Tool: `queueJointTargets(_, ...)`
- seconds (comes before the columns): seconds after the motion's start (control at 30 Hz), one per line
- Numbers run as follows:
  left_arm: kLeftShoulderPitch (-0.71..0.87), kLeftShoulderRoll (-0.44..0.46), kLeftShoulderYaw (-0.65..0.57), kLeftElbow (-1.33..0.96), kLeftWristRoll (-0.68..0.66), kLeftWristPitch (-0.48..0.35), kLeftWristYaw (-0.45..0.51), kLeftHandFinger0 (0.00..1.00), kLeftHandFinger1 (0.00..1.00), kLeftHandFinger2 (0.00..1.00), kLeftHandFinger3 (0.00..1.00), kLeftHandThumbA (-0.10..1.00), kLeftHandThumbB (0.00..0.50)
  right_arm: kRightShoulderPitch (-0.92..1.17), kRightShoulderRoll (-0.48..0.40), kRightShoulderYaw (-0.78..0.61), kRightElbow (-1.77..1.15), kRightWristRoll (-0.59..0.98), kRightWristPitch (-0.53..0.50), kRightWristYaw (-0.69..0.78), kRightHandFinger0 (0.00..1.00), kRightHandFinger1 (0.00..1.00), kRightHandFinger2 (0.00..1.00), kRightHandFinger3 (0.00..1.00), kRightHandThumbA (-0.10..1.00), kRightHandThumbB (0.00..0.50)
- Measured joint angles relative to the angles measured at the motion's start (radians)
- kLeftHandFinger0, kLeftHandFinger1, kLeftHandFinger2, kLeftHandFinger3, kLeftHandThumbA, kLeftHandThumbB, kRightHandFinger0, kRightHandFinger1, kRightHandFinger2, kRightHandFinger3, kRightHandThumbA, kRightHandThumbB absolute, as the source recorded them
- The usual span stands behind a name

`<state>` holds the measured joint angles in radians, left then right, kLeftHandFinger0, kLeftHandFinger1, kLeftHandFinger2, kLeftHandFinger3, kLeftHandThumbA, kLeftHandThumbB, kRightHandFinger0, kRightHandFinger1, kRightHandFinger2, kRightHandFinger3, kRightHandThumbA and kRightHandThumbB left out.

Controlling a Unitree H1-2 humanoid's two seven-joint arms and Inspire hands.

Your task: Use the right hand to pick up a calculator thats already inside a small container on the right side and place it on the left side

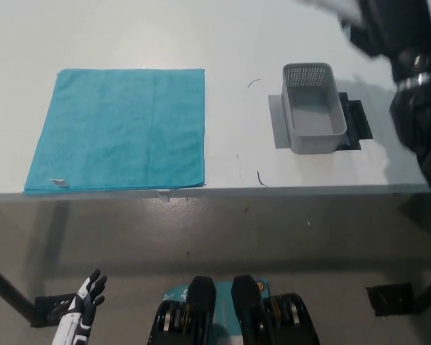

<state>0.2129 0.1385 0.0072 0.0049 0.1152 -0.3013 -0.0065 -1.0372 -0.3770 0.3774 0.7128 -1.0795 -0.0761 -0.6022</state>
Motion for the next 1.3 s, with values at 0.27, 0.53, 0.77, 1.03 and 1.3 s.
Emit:
queueJointTargets(0.27, 0.002, 0.001, -0.001, -0.001, 0.005, 0.004, 0.0, 1.0, 1.0, 1.0, 1.0, 1.0, 0.187, -0.062, 0.047, 0.047, 0.023, 0.002, -0.01, 0.005, 0.0, 0.18, 0.65, 0.28, -0.1, 0.276)
queueJointTargets(0.53, 0.004, 0.002, -0.004, -0.001, 0.009, 0.005, -0.002, 1.0, 1.0, 1.0, 1.0, 1.0, 0.193, -0.154, 0.196, 0.138, 0.285, 0.002, -0.034, -0.007, 0.0, 0.09, 0.55, 0.17, -0.1, 0.269)
queueJointTargets(0.77, 0.003, 0.005, -0.007, -0.001, 0.014, 0.015, -0.009, 1.0, 1.0, 1.0, 1.0, 1.0, 0.2, -0.248, 0.346, 0.199, 0.539, 0.006, -0.038, -0.029, 0.0, 0.0, 0.29, 0.23, -0.1, 0.281)
queueJointTargets(1.03, -0.005, 0.019, -0.011, -0.007, 0.021, 0.021, -0.02, 1.0, 1.0, 1.0, 1.0, 1.0, 0.202, -0.319, 0.448, 0.217, 0.663, 0.024, -0.029, -0.043, 0.0, 0.0, 0.38, 0.33, -0.1, 0.304)
queueJointTargets(1.3, -0.011, 0.021, -0.018, -0.029, 0.027, 0.037, -0.036, 1.0, 1.0, 1.0, 1.0, 1.0, 0.206, -0.335, 0.513, 0.221, 0.727, 0.055, -0.005, -0.001, 0.0, 0.0, 0.34, 0.28, -0.1, 0.31)
